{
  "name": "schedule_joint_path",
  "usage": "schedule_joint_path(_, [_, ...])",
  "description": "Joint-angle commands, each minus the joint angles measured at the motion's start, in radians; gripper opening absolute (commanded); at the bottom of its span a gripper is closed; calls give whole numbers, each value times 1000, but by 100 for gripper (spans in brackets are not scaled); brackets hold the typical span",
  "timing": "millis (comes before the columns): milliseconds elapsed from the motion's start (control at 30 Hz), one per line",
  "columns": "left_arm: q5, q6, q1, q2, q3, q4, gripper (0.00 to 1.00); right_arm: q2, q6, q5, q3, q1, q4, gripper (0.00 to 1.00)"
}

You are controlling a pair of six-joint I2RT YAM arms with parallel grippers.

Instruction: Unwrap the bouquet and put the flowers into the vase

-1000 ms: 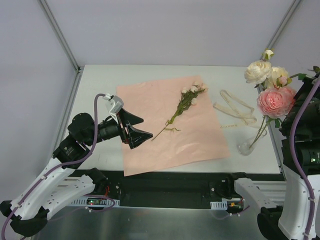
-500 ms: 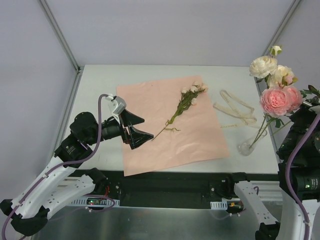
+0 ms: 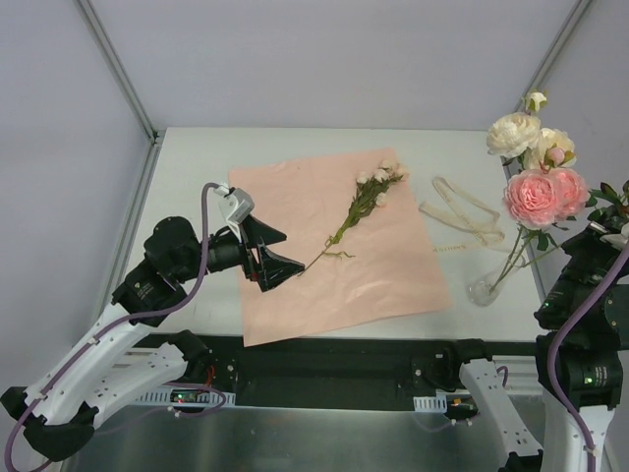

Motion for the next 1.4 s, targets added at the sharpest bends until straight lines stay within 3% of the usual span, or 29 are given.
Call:
schedule_joint_path(0, [24,23,9,3,8,34,99,-22,31,3,-16,-6,107,0])
schedule_joint_path(767, [42,9,7,36,15,54,99,-34,10,-11,-16,-8,133,0])
schedule_joint_path(1367, [36,15,7,29,-5,54,99,-169,36,-12,-276,-6,145,0])
